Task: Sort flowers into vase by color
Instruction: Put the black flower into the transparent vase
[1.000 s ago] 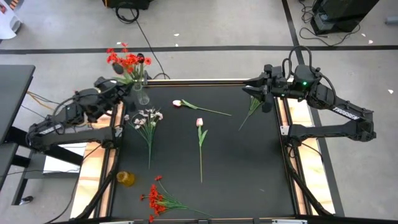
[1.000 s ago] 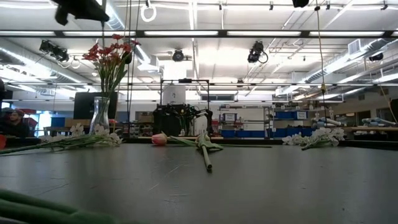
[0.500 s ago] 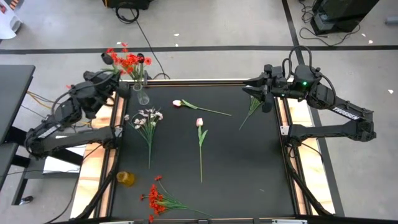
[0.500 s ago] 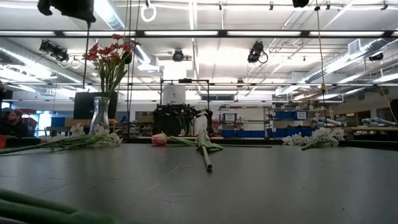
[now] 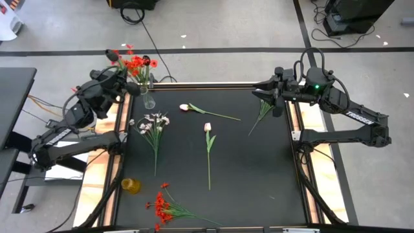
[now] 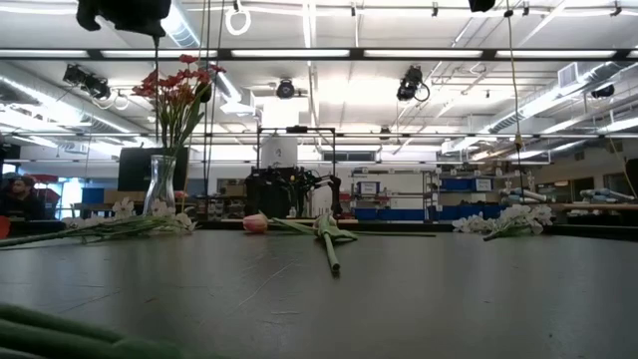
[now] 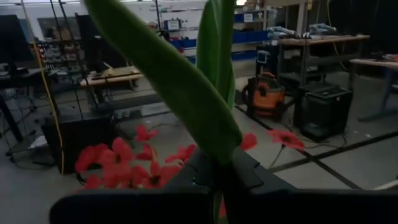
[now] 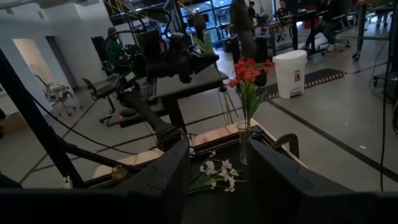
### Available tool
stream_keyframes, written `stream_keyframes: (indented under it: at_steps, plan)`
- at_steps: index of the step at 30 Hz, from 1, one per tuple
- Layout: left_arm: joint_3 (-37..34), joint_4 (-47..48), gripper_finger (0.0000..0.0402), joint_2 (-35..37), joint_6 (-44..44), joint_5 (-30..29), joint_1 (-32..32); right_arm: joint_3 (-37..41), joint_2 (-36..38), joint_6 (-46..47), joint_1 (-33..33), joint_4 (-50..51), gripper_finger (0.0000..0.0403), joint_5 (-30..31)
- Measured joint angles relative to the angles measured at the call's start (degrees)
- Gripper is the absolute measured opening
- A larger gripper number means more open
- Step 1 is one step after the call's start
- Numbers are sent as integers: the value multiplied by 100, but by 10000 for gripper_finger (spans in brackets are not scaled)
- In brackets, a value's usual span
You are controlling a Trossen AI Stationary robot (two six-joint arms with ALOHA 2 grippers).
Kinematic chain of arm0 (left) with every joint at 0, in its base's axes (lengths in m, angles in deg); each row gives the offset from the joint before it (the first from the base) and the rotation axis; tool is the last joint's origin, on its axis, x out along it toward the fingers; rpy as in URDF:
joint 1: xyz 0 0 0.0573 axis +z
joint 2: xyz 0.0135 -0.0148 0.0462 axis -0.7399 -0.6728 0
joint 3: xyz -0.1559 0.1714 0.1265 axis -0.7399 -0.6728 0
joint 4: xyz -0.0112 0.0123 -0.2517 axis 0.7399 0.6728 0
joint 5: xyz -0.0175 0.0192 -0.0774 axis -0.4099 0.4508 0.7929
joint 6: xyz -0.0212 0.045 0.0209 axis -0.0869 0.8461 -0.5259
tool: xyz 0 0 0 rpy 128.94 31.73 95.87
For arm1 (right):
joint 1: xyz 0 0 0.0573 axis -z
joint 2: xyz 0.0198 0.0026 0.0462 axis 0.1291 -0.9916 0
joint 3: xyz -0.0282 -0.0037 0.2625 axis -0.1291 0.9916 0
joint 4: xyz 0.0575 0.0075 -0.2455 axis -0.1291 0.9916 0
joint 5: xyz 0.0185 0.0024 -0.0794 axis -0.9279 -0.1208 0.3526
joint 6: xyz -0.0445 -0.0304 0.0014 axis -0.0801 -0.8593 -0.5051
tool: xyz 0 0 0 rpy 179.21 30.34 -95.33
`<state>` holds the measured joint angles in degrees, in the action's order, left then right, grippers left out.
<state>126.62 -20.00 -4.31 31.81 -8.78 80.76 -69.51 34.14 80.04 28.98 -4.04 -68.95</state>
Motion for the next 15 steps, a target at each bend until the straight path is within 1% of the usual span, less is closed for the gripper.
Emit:
stream_keyframes:
  at_steps: [2,7,11,15]
  plan:
    - [-203,-203,11,-8,-77,139,120,0,1,1,-1,1,168,0]
    - [-650,-775,11,-9,-157,172,331,0,0,0,-2,-1,168,0]
    - [-871,-790,11,-8,-322,174,492,0,0,0,-1,-17,168,-2]
    - [-1123,-789,11,-6,-700,180,661,0,0,0,-2,-17,168,0]
